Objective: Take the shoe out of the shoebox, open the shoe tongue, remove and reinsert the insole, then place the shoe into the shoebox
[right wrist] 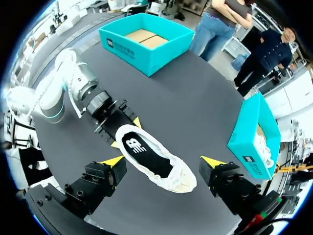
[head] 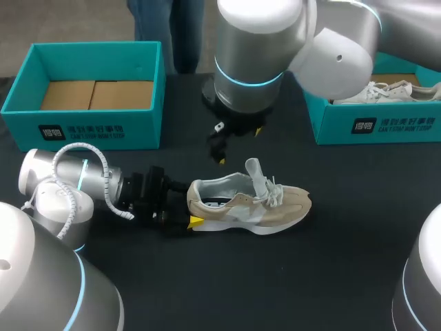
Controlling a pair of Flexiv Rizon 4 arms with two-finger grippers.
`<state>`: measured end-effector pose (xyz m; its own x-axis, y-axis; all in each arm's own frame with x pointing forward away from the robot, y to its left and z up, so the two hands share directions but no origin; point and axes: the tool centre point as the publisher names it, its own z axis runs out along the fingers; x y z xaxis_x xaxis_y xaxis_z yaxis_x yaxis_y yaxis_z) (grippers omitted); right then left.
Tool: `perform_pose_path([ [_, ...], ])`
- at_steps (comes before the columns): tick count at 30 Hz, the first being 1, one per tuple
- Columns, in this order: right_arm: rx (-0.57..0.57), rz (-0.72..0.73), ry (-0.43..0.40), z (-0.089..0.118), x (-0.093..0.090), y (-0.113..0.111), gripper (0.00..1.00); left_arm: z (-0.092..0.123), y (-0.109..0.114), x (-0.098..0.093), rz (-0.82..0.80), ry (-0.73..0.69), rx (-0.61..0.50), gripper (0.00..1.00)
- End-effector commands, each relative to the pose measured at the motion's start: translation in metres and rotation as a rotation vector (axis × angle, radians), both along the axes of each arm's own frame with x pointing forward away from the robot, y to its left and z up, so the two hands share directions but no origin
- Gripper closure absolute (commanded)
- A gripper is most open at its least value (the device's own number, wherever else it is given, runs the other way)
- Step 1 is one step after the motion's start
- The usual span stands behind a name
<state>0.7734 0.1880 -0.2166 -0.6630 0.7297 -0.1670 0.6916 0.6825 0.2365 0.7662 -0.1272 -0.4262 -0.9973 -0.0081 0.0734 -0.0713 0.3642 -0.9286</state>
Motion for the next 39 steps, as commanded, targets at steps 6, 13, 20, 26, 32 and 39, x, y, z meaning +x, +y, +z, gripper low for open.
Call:
perform_pose_path([
  [6,-0.116,0.684,-0.022,-0.001,-0.005,0.017,0.0,-0.003,0.001,-0.001,-0.001,0.0,0.003,1.0],
  [13,-0.115,0.662,0.008,-0.009,-0.006,0.019,0.69,-0.003,0.001,-0.001,-0.001,0.0,0.003,1.0],
  [20,-0.133,0.63,0.026,-0.013,-0.008,0.022,1.0,-0.003,0.001,-0.001,-0.001,0.0,0.003,1.0],
  [26,-0.133,0.63,0.026,-0.013,-0.008,0.022,1.0,-0.003,0.001,-0.001,-0.001,0.0,0.003,1.0],
  [32,-0.133,0.63,0.026,-0.013,-0.008,0.022,1.0,-0.003,0.001,-0.001,-0.001,0.0,0.003,1.0],
  [39,-0.134,0.695,0.091,-0.05,-0.016,0.033,1.0,-0.003,0.001,-0.001,-0.001,0.0,0.003,1.0],
])
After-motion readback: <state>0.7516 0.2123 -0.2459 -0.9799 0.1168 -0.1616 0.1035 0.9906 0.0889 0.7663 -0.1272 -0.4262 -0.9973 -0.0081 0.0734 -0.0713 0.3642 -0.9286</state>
